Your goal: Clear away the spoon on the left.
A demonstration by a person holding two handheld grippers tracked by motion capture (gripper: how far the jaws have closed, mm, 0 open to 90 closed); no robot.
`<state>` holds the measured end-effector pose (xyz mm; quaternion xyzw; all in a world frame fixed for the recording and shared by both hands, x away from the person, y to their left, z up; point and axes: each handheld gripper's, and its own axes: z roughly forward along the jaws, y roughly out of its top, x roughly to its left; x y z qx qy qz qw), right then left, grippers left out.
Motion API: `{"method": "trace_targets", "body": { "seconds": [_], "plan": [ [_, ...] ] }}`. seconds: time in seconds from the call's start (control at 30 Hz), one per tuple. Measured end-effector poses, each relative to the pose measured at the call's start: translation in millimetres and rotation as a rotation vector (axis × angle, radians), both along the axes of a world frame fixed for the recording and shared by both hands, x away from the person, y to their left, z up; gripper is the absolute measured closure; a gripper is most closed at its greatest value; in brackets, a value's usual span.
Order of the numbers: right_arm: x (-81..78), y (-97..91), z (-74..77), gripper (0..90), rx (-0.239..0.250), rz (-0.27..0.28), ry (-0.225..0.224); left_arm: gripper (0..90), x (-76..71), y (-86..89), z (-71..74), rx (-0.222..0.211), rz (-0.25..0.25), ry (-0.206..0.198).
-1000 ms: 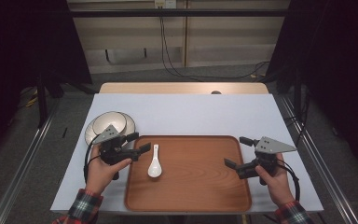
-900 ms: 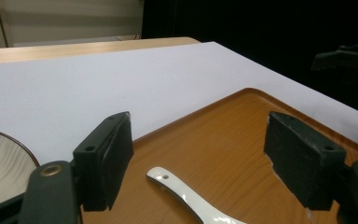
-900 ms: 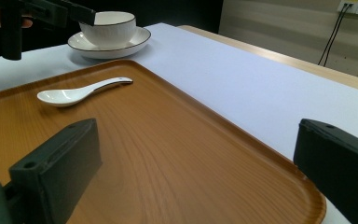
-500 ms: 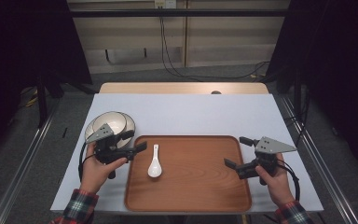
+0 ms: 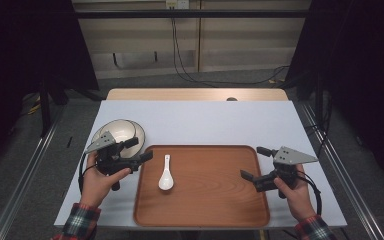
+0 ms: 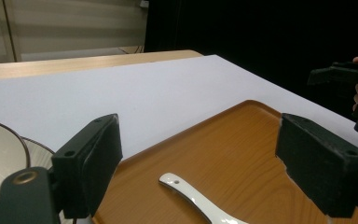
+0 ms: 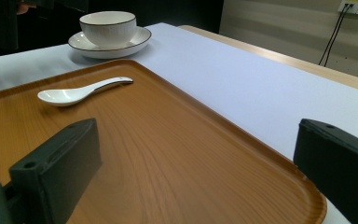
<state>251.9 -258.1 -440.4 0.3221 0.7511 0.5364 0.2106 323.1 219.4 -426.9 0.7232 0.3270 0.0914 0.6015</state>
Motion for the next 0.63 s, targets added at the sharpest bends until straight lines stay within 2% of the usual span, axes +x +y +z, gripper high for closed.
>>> {"method": "trace_targets", "body": {
  "seconds": [0.03,0.07,0.2,0.3,0.37,0.4,0.53,0.63],
  "plan": [
    [0.0,0.0,0.0,0.2,0.000,0.000,0.000,13.9,-0.7,0.6,0.8,0.008,0.017,0.000],
    [0.0,0.0,0.0,0.2,0.000,0.000,0.000,13.4,0.1,2.0,0.6,0.000,0.006,-0.004],
    [-0.1,0.0,0.0,0.2,0.000,0.000,0.000,12.3,-0.3,5.0,1.9,0.009,0.025,-0.003],
    [-0.2,-0.2,0.0,0.2,-0.002,0.002,0.004,11.0,-0.3,6.1,1.4,-0.007,0.031,-0.001],
    [-0.1,-0.1,0.1,0.2,-0.001,0.001,0.001,9.4,0.8,8.5,0.7,-0.024,0.009,0.010],
    [-0.2,-0.2,0.2,0.2,-0.001,0.001,0.001,7.3,0.0,8.9,0.3,-0.007,0.014,0.013],
    [-0.2,-0.3,0.0,0.2,-0.002,0.000,0.002,2.2,-0.8,14.1,-1.6,0.032,-0.030,0.010],
    [-0.2,-0.1,-0.3,0.2,-0.008,0.006,0.005,2.1,-0.8,14.6,-0.9,0.023,-0.027,0.004]
  ]
}}
